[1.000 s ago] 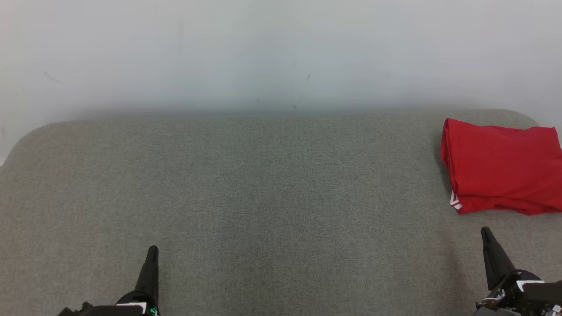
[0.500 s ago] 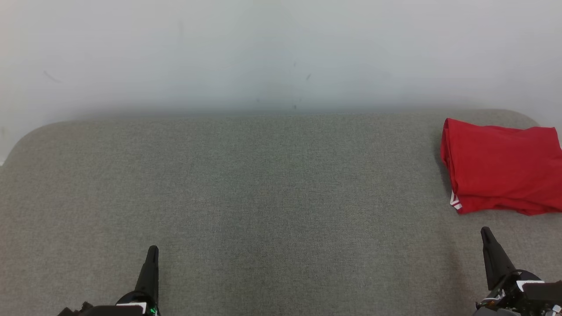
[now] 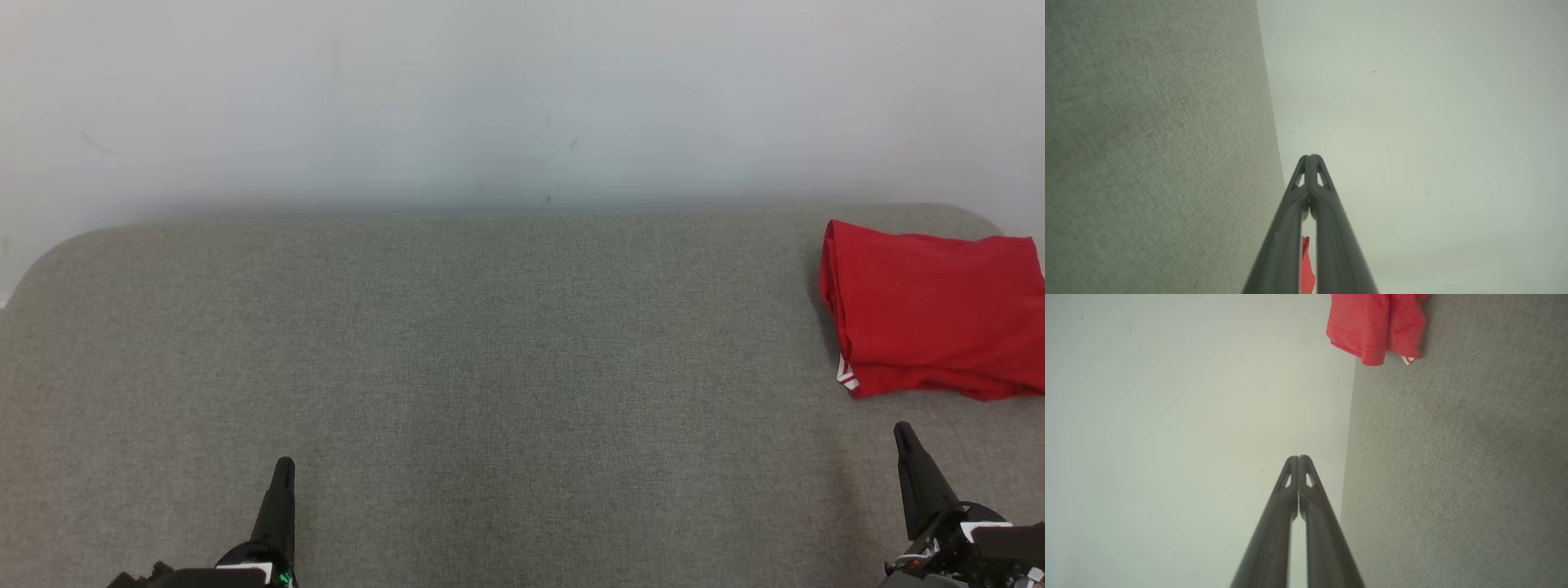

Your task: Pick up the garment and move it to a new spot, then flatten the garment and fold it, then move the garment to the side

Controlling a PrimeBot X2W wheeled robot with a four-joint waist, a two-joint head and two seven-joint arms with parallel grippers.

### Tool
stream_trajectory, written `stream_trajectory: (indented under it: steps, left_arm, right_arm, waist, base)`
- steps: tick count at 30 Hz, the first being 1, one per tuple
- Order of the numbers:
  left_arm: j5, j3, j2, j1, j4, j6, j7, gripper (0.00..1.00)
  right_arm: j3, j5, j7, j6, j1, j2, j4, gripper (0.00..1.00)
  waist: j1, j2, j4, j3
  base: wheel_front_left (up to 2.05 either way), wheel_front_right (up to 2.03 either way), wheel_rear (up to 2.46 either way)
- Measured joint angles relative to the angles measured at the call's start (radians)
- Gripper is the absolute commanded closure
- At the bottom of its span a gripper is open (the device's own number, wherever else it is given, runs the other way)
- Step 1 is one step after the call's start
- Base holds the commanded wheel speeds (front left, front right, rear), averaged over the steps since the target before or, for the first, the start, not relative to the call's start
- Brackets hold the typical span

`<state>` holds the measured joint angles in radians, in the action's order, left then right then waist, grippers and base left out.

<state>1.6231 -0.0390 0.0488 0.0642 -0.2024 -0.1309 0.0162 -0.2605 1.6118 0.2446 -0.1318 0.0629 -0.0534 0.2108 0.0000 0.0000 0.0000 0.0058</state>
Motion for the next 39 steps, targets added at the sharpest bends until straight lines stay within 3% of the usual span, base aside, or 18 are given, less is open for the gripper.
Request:
stream_trajectory:
  steps: [39]
  left_arm:
    - [0.000,0.000,0.000,0.000,0.000,0.000,0.000,1.00]
  right_arm:
    - [-0.002,-0.002,0.002,0.000,0.000,0.001,0.000,1.00]
  waist:
    - [0.0000,0.0000,0.000,0.000]
  base:
    - [0.00,0.00,0.00]
